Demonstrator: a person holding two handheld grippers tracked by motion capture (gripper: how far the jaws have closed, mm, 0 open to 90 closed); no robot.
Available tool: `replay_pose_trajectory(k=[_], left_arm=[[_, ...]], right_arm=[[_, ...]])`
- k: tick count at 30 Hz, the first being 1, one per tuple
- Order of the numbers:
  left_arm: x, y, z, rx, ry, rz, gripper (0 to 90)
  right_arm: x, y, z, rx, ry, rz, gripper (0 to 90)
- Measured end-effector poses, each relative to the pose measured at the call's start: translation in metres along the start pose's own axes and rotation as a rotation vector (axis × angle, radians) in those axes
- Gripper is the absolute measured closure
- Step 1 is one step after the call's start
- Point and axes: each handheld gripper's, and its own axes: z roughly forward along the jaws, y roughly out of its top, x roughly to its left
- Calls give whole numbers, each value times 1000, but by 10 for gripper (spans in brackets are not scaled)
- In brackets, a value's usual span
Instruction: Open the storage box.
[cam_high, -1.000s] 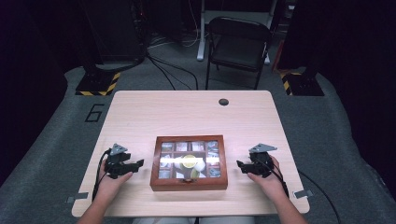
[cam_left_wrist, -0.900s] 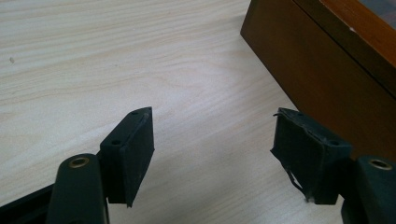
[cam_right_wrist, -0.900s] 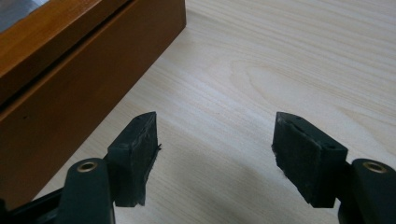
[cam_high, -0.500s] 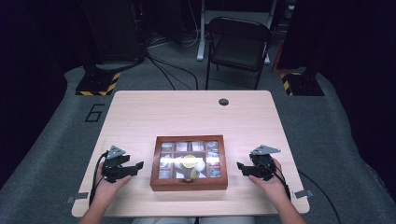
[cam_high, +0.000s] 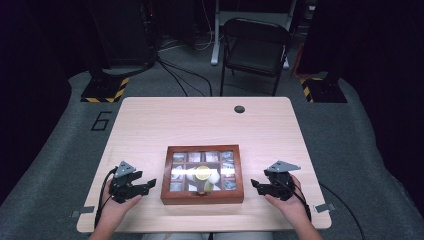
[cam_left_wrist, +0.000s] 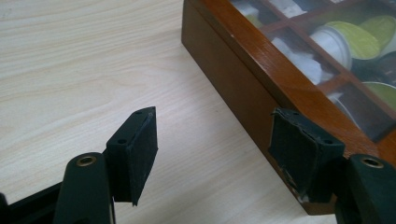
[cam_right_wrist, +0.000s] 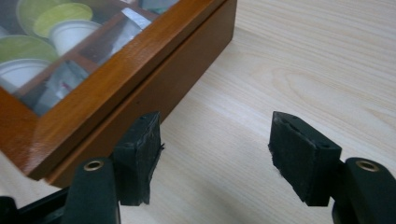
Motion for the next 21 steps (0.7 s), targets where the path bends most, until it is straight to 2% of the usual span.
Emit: replay_pose_trajectory(k=[5,11,18,21], left_arm=[[-7,-2,-4,-10,-4,18,325],[-15,-4,-12,-42,-15,8,327],[-24,-8,-19,-52,-44,10,326],[-29,-10,-23,-56,-69,13,326]], right_arm=[[10,-2,-4,-11,27,-16,360],[18,-2,-8,-27,40,-42,371],[27,-3,-14,-46,74,-43,373],[33,-5,-16,-46,89,-51,373]])
